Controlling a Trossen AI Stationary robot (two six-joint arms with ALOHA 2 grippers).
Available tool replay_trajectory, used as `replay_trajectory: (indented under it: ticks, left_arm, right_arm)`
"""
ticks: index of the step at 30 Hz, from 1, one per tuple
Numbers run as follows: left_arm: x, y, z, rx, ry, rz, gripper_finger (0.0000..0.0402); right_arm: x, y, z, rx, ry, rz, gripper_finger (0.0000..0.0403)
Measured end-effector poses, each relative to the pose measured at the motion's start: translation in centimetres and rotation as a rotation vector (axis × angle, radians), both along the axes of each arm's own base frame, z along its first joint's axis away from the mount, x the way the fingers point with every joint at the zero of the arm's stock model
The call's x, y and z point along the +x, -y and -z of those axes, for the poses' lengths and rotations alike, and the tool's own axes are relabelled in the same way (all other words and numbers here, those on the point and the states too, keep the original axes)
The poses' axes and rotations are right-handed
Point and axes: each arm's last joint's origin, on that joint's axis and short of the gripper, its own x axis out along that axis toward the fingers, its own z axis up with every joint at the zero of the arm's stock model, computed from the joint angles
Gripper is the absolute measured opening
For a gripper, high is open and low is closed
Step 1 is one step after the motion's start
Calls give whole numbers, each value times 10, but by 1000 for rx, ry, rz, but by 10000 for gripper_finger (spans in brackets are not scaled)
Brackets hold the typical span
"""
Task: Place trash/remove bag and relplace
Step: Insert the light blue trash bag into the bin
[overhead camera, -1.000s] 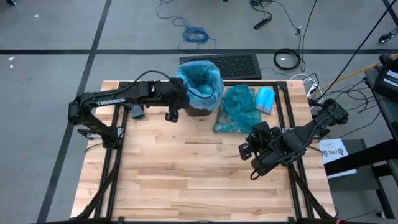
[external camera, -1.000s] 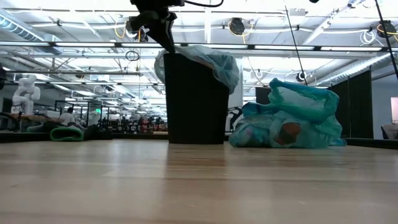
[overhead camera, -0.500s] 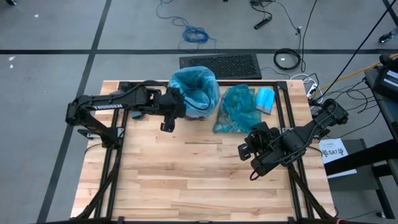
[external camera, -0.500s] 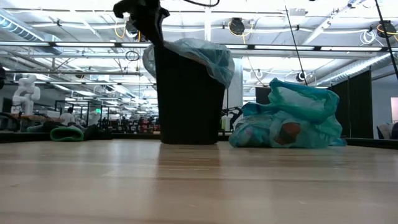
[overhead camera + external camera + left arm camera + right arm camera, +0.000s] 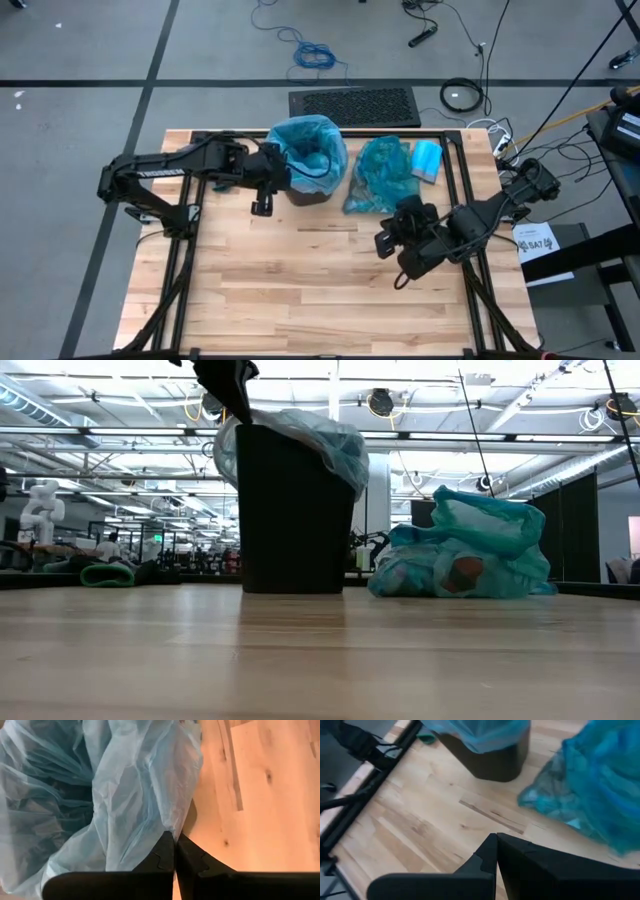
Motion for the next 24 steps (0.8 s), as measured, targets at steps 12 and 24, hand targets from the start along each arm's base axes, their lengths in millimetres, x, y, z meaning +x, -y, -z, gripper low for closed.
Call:
replay_trajectory:
  ticks: [12,24]
  left_arm:
    - [-10,17,-3,-24,-13,-3,3]
    - [-12,27,18,-99,-62,-36,3]
  right_arm:
    - [34,23,-11,-77,98,-94,0]
    - [41,29,-15,-71,145,-82,0]
